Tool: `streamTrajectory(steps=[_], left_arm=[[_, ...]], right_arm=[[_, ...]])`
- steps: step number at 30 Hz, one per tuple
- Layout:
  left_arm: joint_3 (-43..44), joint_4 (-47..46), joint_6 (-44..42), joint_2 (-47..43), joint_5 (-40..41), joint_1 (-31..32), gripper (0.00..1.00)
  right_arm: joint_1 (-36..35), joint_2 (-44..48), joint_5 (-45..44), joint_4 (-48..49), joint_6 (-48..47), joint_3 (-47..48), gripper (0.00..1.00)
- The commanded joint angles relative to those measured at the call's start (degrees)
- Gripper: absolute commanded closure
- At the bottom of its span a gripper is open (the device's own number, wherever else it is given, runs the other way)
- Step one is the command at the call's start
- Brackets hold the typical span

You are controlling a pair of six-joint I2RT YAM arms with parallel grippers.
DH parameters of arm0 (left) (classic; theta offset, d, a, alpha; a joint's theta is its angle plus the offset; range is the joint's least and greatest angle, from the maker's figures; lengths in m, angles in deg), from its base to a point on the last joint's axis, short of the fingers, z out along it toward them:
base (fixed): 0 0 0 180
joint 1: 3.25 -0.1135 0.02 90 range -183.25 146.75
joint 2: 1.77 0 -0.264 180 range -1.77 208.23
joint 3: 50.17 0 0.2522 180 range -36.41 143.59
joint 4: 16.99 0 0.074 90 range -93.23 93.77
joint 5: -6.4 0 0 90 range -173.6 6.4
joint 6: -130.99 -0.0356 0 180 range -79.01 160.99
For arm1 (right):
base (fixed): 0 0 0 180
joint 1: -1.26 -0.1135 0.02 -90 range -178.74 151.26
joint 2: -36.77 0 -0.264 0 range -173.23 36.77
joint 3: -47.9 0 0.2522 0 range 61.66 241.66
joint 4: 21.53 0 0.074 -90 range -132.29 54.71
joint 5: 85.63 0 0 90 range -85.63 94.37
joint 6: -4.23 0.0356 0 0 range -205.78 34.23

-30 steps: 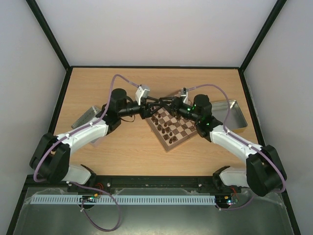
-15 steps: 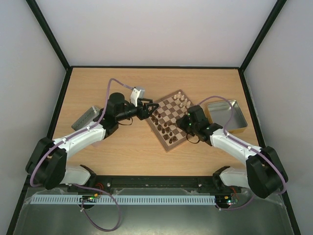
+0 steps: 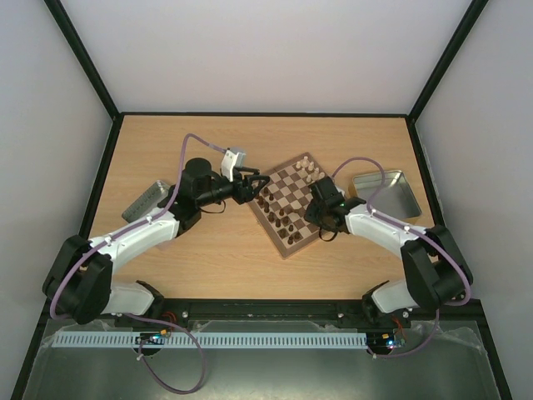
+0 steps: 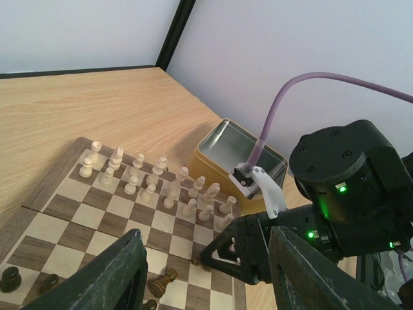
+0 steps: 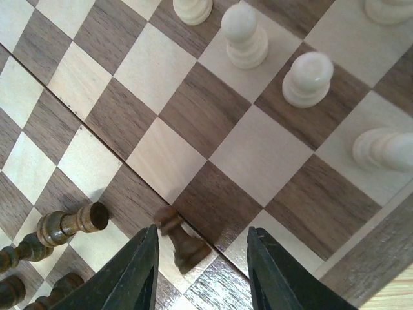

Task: Set up the chess pieces on the board
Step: Place the chess piece on the chessboard, then pick up the chess piece from the chessboard.

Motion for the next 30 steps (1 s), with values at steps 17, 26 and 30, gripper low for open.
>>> streamTrajectory(steps=[17,26,30], left_arm=[[-0.8,-0.2,-0.8,-1.1,0.3,0.0,0.46],[-0.8,-0.1,-0.9,-1.1,0.0,0.0,0.46],[-0.9,0.0,-1.0,-1.1,-0.1,0.0,0.46]], right_arm=[[0.0,-6.7,-1.6,-10.8,-21.2,11.4,0.66],[0.0,-11.8,-0.7,-13.2,-26.4,15.2,0.72],[-0.1,-13.3,-1.5,-14.6,-27.6,16.2,0.75]])
